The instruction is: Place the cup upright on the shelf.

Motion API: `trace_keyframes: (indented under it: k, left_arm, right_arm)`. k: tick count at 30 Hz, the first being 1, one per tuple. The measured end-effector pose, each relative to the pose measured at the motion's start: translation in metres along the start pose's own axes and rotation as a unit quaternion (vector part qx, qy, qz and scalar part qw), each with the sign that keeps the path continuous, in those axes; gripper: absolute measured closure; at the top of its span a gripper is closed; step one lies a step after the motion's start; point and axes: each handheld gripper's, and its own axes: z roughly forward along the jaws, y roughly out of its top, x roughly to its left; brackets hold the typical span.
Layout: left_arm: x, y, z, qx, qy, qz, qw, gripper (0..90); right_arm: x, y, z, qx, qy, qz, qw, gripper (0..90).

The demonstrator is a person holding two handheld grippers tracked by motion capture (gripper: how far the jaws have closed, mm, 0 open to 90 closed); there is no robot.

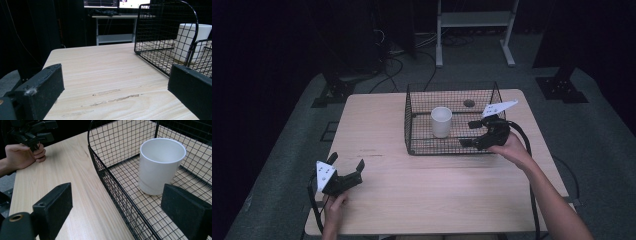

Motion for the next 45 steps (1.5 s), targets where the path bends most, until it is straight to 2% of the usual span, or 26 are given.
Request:
trace_keyframes:
  k: [22, 45]
  left_arm:
    - [-0.001, 0.000, 0.000, 0.001, 0.001, 0.002, 1.0000, 0.0]
    - [-0.001, 0.000, 0.000, 0.002, 0.001, 0.004, 1.0000, 0.0]
  right_arm:
    - [0.003, -0.035, -0.015, -0.008, 0.002, 0.012, 0.9999, 9.4]
    - [0.011, -0.067, -0.035, -0.011, -0.006, 0.020, 0.9997, 9.4]
